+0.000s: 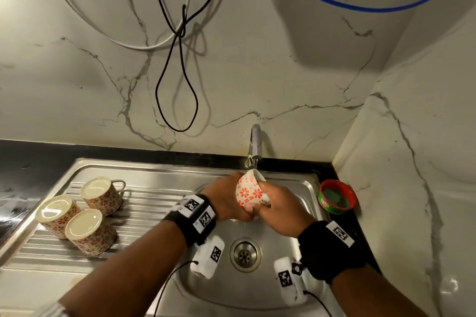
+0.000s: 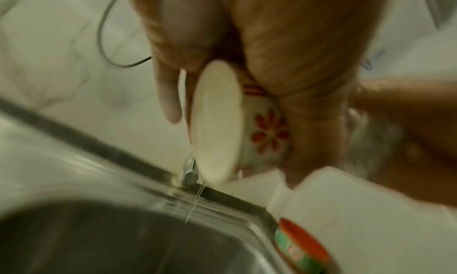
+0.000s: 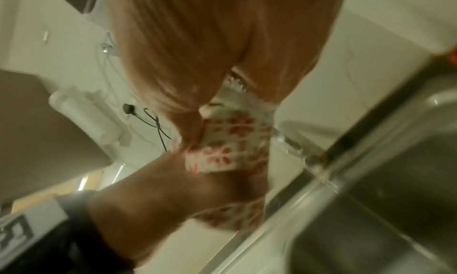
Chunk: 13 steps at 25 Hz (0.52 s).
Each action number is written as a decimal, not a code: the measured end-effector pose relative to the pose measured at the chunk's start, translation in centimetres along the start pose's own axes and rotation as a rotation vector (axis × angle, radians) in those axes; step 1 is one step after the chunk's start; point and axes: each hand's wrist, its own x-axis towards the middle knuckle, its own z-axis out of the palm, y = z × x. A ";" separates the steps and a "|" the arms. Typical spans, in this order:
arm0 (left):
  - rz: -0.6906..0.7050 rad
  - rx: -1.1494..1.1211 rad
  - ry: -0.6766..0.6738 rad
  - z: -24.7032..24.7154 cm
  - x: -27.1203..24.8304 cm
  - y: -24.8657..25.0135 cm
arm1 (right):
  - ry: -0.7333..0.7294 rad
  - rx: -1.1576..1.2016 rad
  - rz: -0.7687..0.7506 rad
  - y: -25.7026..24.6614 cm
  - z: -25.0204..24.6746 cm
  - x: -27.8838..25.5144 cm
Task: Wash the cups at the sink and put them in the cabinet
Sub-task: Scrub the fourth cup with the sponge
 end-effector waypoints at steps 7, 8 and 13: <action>0.048 -0.015 -0.008 -0.4 0.4 0.6 | 0.150 0.106 0.090 0.8 1.2 0.6; 0.079 -0.084 -0.079 -0.8 0.5 0.4 | 0.121 0.086 0.067 1.0 1.0 0.4; -0.075 0.283 0.217 2.2 1.1 1.7 | 0.375 0.393 0.232 0.7 1.9 2.2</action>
